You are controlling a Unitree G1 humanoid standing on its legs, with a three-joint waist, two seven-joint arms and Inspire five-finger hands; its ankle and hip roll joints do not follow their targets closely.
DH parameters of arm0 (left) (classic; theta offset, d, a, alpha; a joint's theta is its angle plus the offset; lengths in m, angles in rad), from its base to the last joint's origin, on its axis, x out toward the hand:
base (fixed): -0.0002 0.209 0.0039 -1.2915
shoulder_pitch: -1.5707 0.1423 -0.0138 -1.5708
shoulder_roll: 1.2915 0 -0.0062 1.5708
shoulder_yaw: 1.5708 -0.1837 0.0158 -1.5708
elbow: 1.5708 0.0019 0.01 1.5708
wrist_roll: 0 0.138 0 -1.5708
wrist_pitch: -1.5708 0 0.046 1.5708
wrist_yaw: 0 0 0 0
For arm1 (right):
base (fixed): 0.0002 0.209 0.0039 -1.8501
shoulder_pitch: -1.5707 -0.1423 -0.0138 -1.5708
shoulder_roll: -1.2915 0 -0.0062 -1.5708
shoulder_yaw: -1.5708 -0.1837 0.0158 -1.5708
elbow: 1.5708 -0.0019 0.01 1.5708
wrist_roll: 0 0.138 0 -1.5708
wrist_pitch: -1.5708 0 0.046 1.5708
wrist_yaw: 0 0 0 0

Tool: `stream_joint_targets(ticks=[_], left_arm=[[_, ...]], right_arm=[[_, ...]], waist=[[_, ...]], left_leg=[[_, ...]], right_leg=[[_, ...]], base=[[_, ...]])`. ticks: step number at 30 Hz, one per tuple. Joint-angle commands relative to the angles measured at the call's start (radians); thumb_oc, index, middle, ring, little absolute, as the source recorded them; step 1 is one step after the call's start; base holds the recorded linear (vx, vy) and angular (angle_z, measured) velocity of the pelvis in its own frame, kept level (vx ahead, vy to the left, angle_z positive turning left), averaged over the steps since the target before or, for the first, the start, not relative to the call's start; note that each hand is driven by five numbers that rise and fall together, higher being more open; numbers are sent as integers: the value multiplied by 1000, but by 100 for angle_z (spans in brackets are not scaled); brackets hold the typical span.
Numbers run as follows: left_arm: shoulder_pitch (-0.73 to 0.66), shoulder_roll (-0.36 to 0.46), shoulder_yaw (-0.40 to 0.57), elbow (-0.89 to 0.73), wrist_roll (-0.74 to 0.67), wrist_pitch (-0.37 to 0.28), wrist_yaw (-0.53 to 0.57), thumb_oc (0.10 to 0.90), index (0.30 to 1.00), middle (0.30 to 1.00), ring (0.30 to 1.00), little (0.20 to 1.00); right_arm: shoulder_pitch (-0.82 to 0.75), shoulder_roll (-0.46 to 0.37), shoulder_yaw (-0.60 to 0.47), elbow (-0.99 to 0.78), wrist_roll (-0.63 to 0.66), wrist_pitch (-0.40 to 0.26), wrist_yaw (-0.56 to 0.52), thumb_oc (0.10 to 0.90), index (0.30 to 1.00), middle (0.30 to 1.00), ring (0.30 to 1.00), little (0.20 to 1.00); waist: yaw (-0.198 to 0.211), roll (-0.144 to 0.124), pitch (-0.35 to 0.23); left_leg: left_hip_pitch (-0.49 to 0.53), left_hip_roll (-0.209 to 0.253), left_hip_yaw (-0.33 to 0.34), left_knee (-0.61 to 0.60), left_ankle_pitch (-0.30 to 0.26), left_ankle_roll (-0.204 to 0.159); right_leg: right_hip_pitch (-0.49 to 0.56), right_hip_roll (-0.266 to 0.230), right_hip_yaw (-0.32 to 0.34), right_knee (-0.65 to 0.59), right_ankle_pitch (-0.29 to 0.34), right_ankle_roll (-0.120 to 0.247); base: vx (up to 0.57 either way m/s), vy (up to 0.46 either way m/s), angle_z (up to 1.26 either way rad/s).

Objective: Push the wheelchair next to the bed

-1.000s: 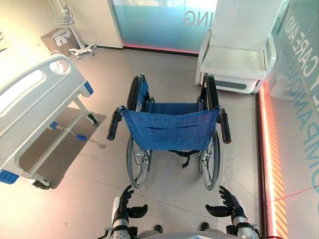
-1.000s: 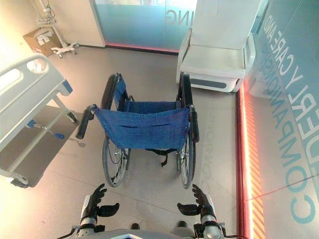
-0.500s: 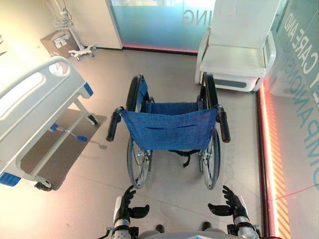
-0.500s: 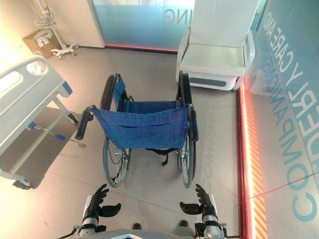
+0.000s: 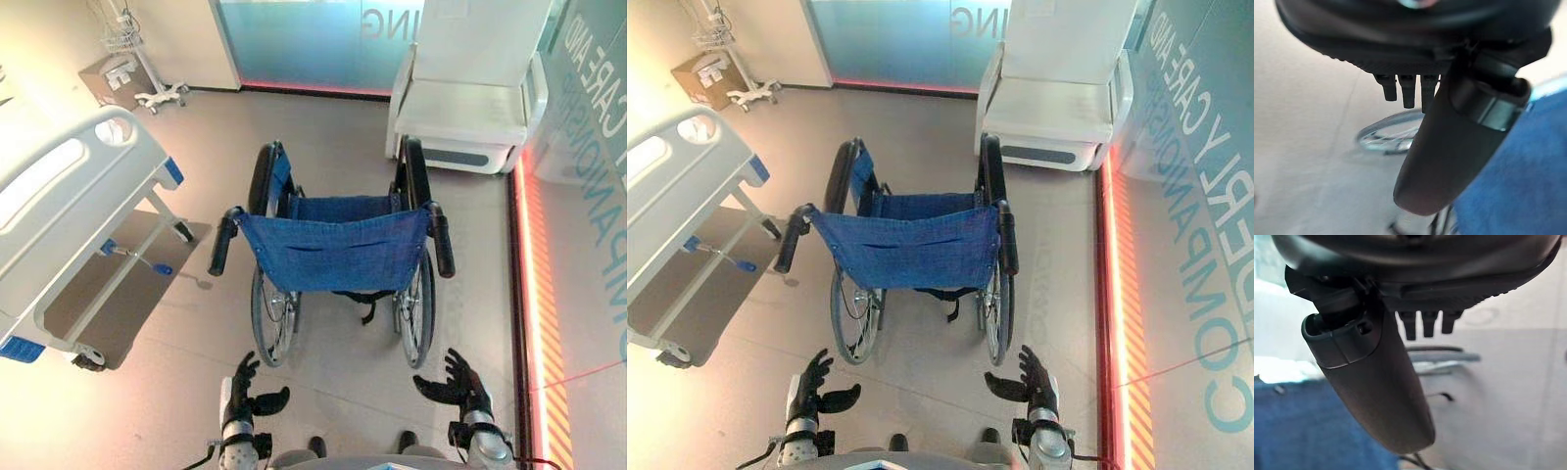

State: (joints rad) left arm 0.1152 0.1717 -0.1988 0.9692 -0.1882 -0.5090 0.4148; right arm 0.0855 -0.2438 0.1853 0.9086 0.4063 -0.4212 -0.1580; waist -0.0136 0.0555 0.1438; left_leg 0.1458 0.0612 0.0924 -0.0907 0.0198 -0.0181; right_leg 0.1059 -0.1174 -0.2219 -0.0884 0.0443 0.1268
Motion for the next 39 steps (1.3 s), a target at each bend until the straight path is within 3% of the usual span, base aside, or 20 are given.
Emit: stream_joint_targets(ticks=[1,7,17,25,30,32,39], left_arm=[[-83,67,100,-76,-57,-101,89,800,900,900,900,900],[-75,135,173,-241,87,-115,201,800,900,900,900,900],[-138,161,283,-356,49,-165,391,800,900,900,900,900],[-175,182,356,-514,3,-229,384,800,900,900,900,900],[-230,219,350,-559,5,-192,399,800,900,900,900,900],[-283,254,342,-570,5,-151,401,800,900,900,900,900],[-377,309,324,-577,-74,-120,345,800,900,900,900,900]], right_arm=[[-75,-51,-52,-127,46,-54,-10,800,900,900,900,900],[-73,-108,-127,-274,37,-67,-65,800,900,900,900,900],[-159,-163,-211,-465,33,-98,-152,800,900,900,900,900],[-201,-179,-249,-633,16,-85,-202,800,900,900,900,900],[-246,-197,-242,-685,8,-77,-231,800,900,900,900,900],[-291,-214,-230,-712,12,-54,-230,800,900,900,900,900],[-387,-248,-199,-706,11,20,-234,800,900,900,900,900]], waist=[[5,-31,18],[7,-39,15],[1,-35,-7],[1,-34,-22],[-1,-32,-31],[-4,-31,-39],[-4,-32,-51]], left_leg=[[-13,-12,-3,10,-61,15],[-9,-10,-2,5,-59,13],[-10,-9,-14,3,-63,8],[-14,-6,-17,3,-61,4],[-14,-8,-19,3,-62,2],[-12,-9,-19,3,-62,2],[-7,-10,-19,3,-64,0]], right_leg=[[-15,-13,11,79,-74,-38],[-14,-14,11,81,-72,-38],[-10,-17,18,69,-79,-39],[-7,-19,22,61,-83,-41],[-5,-18,25,57,-85,-42],[-3,-16,29,56,-87,-43],[6,-12,31,50,-90,-44]], base=[[0,0,0],[0,0,0],[0,0,0],[0,0,0],[0,0,0],[0,0,0],[0,0,0]])
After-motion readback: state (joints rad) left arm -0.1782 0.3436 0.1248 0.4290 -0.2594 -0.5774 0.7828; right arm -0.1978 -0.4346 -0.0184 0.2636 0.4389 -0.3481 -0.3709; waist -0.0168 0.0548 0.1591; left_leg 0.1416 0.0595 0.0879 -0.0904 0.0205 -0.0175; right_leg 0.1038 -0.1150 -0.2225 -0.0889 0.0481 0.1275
